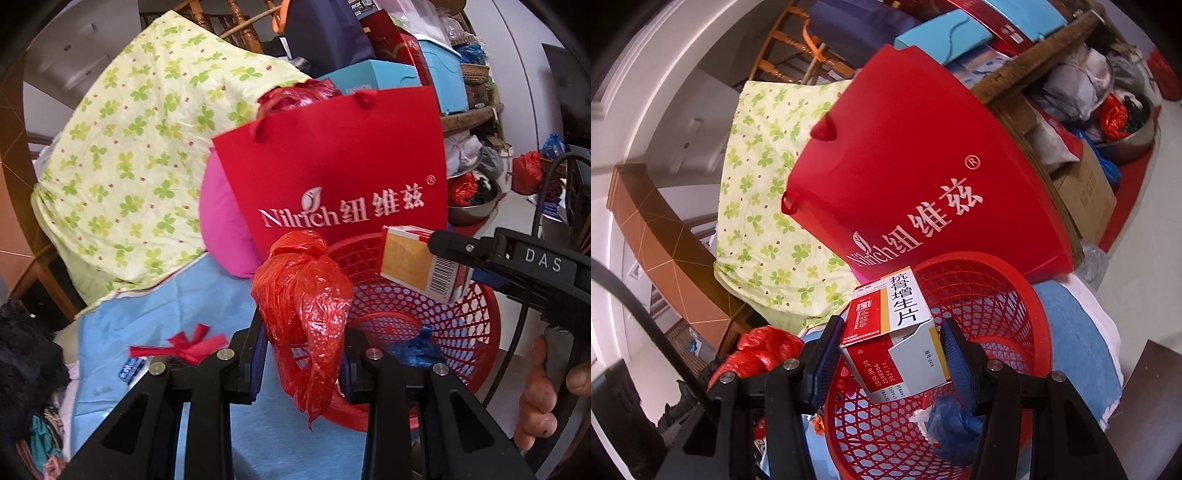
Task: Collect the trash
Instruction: 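Carry both items over the red mesh basket and open both tools to drop them, then move both open tools back toward the remaining trash on the blanket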
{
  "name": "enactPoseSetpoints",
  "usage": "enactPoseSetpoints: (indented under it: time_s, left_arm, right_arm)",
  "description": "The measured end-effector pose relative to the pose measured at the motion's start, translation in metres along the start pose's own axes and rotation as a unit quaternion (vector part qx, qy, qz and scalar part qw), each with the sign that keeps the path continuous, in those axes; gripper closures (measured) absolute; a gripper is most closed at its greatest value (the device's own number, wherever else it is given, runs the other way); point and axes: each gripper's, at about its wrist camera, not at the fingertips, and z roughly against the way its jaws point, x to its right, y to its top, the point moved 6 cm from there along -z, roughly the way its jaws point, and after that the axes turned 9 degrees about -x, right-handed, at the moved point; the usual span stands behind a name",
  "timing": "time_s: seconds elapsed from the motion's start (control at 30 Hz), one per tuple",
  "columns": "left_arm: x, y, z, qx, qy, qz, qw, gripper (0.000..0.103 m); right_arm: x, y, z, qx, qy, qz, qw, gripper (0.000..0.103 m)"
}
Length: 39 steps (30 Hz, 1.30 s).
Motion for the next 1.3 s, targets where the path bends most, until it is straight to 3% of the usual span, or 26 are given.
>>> enactPoseSetpoints:
  time_s: [0.1, 0.23, 0.43, 0.63, 1.0, 1.17, 1.3]
  left_arm:
    - [0.005, -0.003, -0.010, -0.006, -0.017, 0.001, 0.9998, 0.067]
    - [0.006, -0.010, -0.021, -0.010, -0.025, 0.007, 0.9996, 0.045]
    - [-0.010, -0.019, -0.028, -0.018, -0.020, 0.028, 0.9992, 0.045]
    - [-0.040, -0.039, -0.031, -0.031, 0.000, 0.055, 0.9980, 0.044]
    - [-0.115, -0.100, -0.027, -0.063, 0.041, 0.119, 0.9900, 0.044]
    - [-0.164, -0.139, -0.023, -0.080, 0.069, 0.159, 0.9816, 0.044]
    - [-0.206, -0.169, -0.019, -0.093, 0.093, 0.196, 0.9719, 0.044]
  right_arm:
    - [0.005, 0.000, -0.003, -0.006, -0.005, -0.011, 1.000, 0.045]
    - [0.011, -0.001, -0.008, -0.019, -0.003, -0.033, 0.999, 0.043]
    - [0.007, -0.001, -0.010, -0.020, 0.004, -0.031, 0.999, 0.039]
    - [-0.016, -0.004, -0.011, -0.009, 0.003, 0.011, 1.000, 0.039]
    - [-0.107, -0.035, -0.014, 0.029, 0.054, 0.145, 0.988, 0.039]
    - [-0.147, -0.064, -0.035, 0.003, 0.079, 0.190, 0.979, 0.039]
    - [-0.168, -0.090, -0.060, -0.033, 0.076, 0.214, 0.973, 0.039]
